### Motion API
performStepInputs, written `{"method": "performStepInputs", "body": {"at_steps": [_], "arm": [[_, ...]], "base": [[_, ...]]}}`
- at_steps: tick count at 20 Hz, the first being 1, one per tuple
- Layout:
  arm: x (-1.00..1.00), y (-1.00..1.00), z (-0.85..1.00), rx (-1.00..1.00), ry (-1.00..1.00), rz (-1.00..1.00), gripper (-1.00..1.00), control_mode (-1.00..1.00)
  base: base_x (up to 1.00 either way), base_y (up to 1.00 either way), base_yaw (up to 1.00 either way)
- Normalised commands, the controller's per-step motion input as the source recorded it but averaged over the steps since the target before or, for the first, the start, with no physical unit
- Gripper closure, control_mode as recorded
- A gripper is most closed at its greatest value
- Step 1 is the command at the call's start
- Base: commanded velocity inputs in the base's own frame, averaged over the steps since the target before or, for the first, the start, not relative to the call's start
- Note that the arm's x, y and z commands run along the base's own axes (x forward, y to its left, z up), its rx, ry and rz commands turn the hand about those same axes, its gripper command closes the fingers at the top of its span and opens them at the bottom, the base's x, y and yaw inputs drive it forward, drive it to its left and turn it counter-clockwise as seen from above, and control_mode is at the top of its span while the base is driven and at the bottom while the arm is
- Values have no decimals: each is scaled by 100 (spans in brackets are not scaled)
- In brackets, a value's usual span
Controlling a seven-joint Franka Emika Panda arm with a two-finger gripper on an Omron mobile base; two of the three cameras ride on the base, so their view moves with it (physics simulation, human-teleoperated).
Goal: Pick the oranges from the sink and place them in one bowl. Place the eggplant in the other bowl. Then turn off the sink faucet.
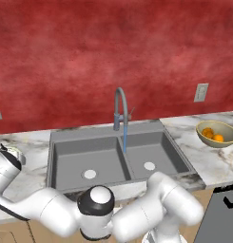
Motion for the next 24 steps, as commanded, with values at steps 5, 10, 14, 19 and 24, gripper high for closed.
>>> {"method": "performStepInputs", "body": {"at_steps": [5, 10, 14, 19, 24], "arm": [[6, 22, -2, 0, 1, 0, -100, -100], [1, 5, 0, 0, 0, 0, -100, -100], [0, -23, 0, 7, -3, 0, -100, -100], [0, -41, 10, 12, -9, -1, -100, -100], [0, -75, 31, 22, -16, -10, -100, -100]], "base": [[0, 0, 0], [0, 0, 0], [0, 0, 0], [0, 0, 0], [0, 0, 0]]}}
